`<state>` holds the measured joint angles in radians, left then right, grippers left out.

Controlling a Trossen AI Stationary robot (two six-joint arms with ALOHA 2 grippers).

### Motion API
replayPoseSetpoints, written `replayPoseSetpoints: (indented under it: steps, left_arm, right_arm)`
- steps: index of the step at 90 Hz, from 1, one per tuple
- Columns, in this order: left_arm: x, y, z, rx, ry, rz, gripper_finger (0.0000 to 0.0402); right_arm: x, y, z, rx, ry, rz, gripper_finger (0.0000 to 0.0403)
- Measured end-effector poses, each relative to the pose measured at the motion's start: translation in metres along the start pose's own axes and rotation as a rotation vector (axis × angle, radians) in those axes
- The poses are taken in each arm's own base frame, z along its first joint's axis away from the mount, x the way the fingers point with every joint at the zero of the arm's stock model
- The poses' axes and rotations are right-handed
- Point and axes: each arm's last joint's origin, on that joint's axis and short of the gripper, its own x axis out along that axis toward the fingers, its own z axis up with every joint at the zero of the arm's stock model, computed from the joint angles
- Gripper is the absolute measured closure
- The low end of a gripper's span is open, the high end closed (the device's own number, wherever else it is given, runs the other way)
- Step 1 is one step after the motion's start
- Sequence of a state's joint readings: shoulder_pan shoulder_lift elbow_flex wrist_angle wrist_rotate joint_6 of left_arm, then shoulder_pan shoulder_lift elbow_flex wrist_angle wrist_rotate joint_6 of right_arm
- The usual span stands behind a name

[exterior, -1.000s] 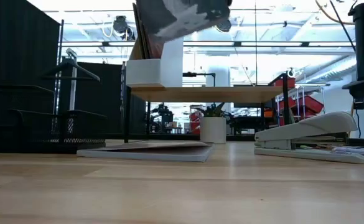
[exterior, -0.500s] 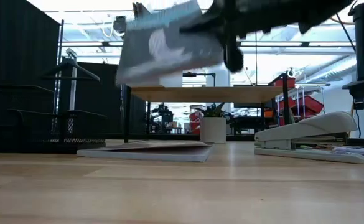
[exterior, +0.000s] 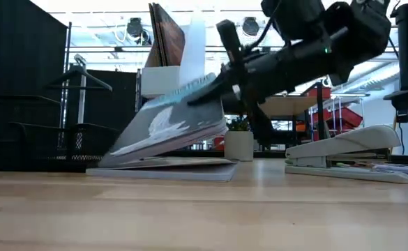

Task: Stock shelves
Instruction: Remove the blue book from the white bookshelf on the shelf

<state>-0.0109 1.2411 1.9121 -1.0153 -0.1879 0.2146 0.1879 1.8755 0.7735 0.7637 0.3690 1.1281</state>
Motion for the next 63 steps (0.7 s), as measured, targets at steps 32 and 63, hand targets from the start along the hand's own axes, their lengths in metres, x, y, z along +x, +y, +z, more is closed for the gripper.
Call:
replayPoseSetpoints:
  steps: [32,63]
  left_arm:
    - [0.000,0.000,0.000,0.000,0.000,0.000,0.0256]
    - [0.000,0.000,0.000,0.000,-0.001,0.000,0.0256]
  right_arm:
    - [0.002,-0.012,-0.006,0.058,0.044,-0.087,0.0338]
    - [-0.004,-0.007,-0.012,0.004,0.160,-0.058,0.0225]
